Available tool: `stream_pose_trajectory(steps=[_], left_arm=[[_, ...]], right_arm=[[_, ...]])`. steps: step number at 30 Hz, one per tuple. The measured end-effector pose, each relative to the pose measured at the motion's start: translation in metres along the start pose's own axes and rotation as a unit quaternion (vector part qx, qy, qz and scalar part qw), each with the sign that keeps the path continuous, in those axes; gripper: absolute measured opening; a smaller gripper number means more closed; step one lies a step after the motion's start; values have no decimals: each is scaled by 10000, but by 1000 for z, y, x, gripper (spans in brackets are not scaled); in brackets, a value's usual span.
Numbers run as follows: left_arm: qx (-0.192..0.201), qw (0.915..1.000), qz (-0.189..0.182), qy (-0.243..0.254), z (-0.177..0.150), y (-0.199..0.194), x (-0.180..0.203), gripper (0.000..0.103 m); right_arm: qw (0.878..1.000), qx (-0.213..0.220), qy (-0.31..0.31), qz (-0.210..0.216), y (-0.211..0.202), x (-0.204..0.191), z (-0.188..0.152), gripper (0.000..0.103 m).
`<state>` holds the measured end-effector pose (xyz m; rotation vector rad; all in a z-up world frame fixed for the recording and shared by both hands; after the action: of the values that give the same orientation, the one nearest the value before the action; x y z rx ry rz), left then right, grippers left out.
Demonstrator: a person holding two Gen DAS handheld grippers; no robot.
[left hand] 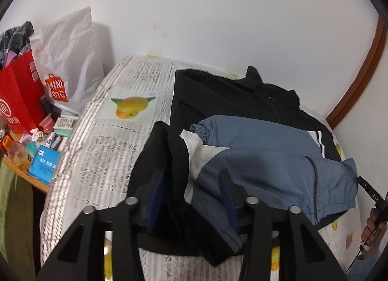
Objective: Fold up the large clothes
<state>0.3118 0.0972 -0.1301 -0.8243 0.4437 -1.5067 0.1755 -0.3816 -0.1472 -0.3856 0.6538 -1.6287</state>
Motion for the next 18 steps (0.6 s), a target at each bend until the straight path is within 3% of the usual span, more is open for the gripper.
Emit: stream_pose_trajectory(steps=[9, 15, 18], left_arm=[[135, 9997, 166, -87, -14, -31, -27, 49], [-140, 9989, 325, -311, -42, -25, -57, 49], [-261, 9982, 328, -417, -53, -19, -65, 49]], right_arm=[[9993, 91, 227, -286, -33, 35, -14, 33], [9984, -194, 293, -449, -25, 52, -39, 33], [9976, -394, 457, -327, -12, 59, -52, 33]])
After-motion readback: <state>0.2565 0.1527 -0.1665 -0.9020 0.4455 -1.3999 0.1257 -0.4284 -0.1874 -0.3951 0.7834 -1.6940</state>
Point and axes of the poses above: each gripper's, at about its wrist camera, not at the fingertips, and y roughly the way its jaws point, x to its right, z to its top, the point moved 6 cm from there along y, roughly the way its jaws point, and after that the axes turned 3 degrees about x, right-handed, at the moved point
